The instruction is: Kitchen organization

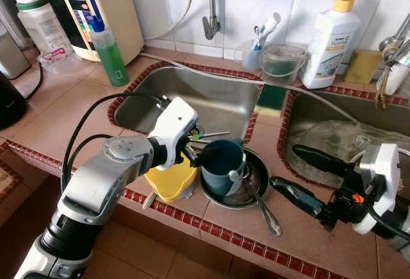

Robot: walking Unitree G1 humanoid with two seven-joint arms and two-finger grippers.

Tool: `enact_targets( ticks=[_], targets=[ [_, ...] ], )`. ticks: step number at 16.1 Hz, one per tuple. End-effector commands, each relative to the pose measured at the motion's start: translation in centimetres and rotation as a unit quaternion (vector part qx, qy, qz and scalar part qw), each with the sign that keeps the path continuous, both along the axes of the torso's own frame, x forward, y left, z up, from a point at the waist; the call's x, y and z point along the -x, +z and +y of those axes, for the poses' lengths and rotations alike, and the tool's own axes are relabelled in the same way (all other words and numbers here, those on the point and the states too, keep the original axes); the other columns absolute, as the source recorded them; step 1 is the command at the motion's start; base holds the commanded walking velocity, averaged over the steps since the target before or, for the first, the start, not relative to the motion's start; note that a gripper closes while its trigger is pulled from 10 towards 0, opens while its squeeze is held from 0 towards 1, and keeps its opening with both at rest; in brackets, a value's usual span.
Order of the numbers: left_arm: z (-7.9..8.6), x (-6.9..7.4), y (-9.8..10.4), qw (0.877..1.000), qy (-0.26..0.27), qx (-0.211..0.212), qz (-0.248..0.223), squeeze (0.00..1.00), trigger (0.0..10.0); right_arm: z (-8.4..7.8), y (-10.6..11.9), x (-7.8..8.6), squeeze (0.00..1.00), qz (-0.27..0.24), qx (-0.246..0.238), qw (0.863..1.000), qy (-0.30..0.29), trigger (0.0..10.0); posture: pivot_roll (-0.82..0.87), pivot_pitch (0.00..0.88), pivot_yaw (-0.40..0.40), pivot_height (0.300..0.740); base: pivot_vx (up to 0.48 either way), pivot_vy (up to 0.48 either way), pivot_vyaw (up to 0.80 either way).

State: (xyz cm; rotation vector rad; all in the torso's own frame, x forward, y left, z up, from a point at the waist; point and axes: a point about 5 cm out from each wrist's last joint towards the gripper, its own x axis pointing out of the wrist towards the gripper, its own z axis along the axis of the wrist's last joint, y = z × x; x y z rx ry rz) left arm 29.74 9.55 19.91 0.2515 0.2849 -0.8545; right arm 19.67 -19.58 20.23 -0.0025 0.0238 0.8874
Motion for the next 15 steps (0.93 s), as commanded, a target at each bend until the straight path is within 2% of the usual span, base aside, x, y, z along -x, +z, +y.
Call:
enact_targets(
  ticks=[1, 4, 7, 8, 10, 14, 15],
  targets=[
    [-0.5, 0.1, 0.8, 1.000, -0.008, -0.007, -0.012, 0.00, 10.0, 0.5, 0.4, 0.1, 0.00, -0.006, 0.003, 1.000, 0.014, 10.0, -0.18, 0.076, 0.084, 0.740, 0.000, 0.000, 0.00],
    [-1.2, 0.2, 1.5, 1.000, -0.018, -0.009, -0.020, 0.00, 10.0, 0.5, 0.5, 0.0, 0.00, -0.007, 0.001, 1.000, 0.016, 10.0, -0.18, 0.075, 0.084, 0.740, 0.000, 0.000, 0.00],
    [-1.9, 0.6, 1.6, 0.998, -0.047, -0.029, -0.020, 0.00, 10.0, 0.5, 0.5, -0.1, 0.00, -0.010, 0.001, 1.000, 0.017, 10.0, -0.19, 0.068, 0.092, 0.740, 0.000, 0.000, 0.00],
    [-2.1, 1.0, 1.4, 0.997, -0.064, -0.031, -0.006, 0.00, 10.0, 0.5, 0.5, -0.1, 0.00, -0.012, 0.000, 1.000, 0.016, 10.0, -0.19, 0.064, 0.094, 0.740, 0.000, 0.000, 0.00],
    [-2.3, 1.7, 0.9, 0.994, -0.094, -0.060, -0.004, 0.00, 10.0, 0.6, 0.6, -0.1, 0.00, -0.015, 0.000, 1.000, 0.015, 10.0, -0.19, 0.059, 0.100, 0.740, 0.000, 0.000, 0.00],
    [-2.4, 2.1, 0.3, 0.990, -0.110, -0.085, 0.002, 0.00, 10.0, 0.6, 0.6, 0.0, 0.00, -0.018, -0.003, 1.000, 0.013, 10.0, -0.20, 0.057, 0.105, 0.740, 0.000, 0.000, 0.00],
    [-2.4, 2.1, 0.1, 0.990, -0.110, -0.091, -0.001, 0.00, 8.6, 0.7, 0.7, 0.0, 0.00, -0.020, -0.004, 1.000, 0.012, 10.0, -0.20, 0.057, 0.106, 0.740, 0.000, 0.000, 0.00]
  ],
)
